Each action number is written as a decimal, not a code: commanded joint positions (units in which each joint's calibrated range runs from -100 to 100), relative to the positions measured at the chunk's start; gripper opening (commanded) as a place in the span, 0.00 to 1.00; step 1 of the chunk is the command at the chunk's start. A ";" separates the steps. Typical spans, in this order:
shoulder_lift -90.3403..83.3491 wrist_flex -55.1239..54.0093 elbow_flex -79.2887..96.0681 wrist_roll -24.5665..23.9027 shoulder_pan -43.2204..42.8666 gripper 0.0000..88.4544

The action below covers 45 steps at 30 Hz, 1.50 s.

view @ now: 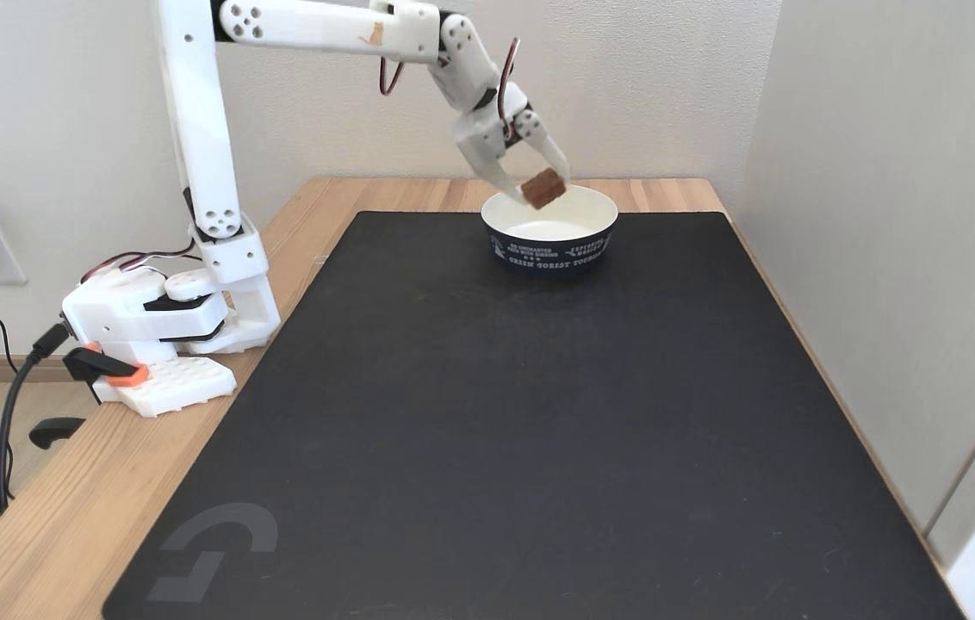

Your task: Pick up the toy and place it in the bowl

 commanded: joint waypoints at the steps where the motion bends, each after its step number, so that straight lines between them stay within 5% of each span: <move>1: -2.95 -4.38 4.01 -0.28 -1.09 0.06; 6: -3.03 -3.87 4.19 -0.28 -1.09 0.29; 13: -3.53 -4.12 3.02 -0.28 -0.43 0.26; 17: -5.87 -3.62 -0.32 0.24 2.50 0.01; 23: -22.62 -1.67 6.62 3.37 13.63 0.03; 33: -65.64 -7.00 53.13 10.16 35.96 0.03; 45: -106.33 -7.68 89.99 10.31 36.38 0.03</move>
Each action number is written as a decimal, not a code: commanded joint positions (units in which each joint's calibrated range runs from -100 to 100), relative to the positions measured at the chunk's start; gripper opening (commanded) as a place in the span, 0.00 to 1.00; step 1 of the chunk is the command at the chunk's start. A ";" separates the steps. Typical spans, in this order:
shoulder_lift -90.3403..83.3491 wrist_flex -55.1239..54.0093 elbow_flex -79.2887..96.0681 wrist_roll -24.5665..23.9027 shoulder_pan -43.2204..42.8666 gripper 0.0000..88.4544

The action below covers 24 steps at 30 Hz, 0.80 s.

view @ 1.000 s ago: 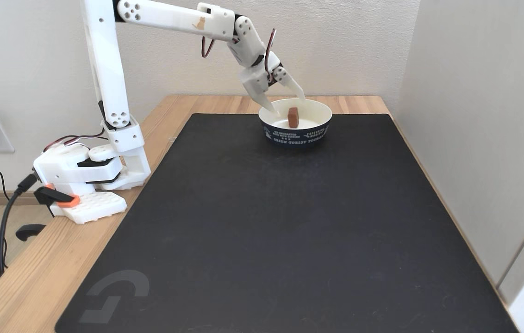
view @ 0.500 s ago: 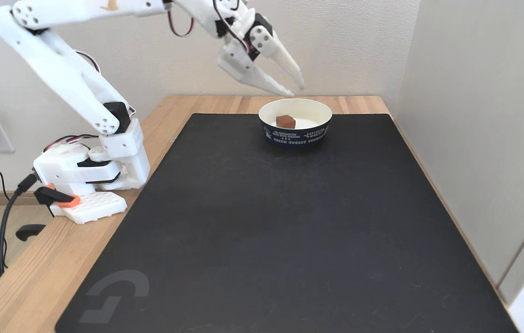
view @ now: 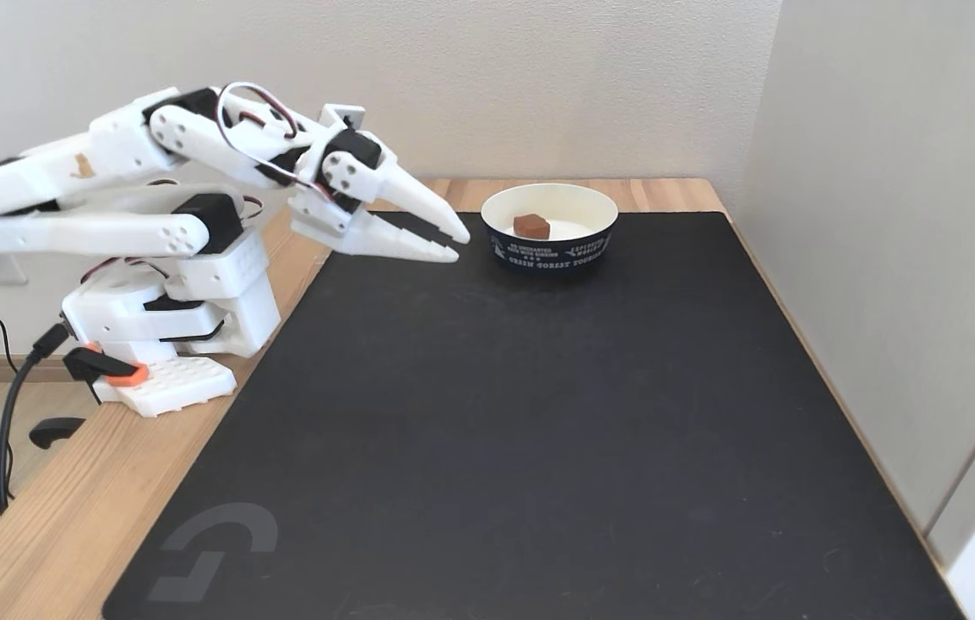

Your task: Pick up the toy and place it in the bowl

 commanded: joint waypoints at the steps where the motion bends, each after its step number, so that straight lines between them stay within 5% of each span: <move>1: -12.24 1.10 8.87 0.07 0.09 0.03; 24: -12.07 9.15 14.01 -0.04 -0.66 0.03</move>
